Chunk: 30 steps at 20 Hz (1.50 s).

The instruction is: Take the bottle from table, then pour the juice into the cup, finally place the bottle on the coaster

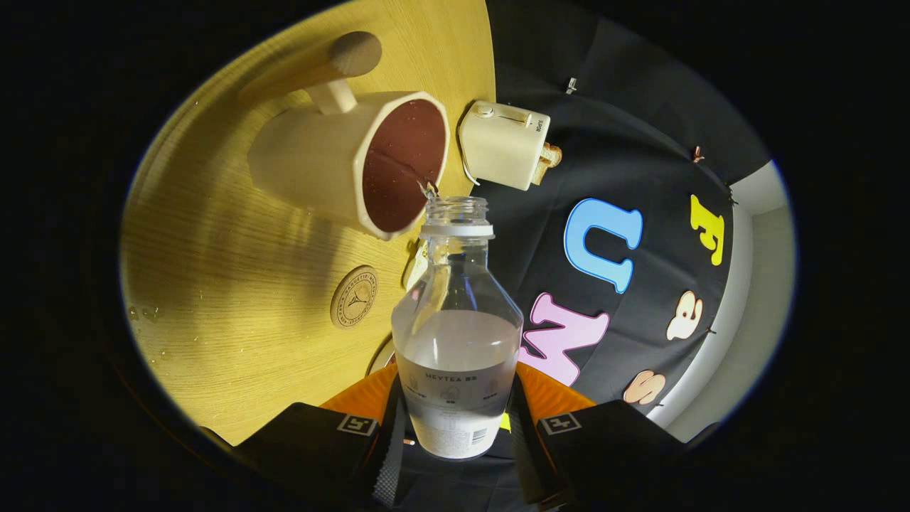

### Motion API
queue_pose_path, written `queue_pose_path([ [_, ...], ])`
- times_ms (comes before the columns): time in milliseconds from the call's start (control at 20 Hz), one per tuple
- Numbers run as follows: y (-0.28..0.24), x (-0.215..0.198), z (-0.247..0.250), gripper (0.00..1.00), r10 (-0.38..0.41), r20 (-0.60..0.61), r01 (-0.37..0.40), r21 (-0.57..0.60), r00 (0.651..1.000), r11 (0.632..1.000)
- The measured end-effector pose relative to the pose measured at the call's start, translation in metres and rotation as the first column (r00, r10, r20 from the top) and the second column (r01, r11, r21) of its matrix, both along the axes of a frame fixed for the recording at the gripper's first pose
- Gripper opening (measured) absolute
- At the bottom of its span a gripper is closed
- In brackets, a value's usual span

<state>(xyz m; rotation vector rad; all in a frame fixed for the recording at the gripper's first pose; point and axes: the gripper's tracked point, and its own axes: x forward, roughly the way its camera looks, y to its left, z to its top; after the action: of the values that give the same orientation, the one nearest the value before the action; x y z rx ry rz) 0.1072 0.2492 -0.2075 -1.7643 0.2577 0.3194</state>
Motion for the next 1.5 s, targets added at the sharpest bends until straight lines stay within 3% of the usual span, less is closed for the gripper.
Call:
queue_pose_path([
  [900, 0.001, 0.004, 0.004, 0.68, 0.045, 0.019, -0.043, -0.066, 0.999, 0.997],
  [1500, 0.018, 0.009, 0.013, 0.67, 0.146, 0.043, -0.138, -0.151, 0.988, 0.979],
])
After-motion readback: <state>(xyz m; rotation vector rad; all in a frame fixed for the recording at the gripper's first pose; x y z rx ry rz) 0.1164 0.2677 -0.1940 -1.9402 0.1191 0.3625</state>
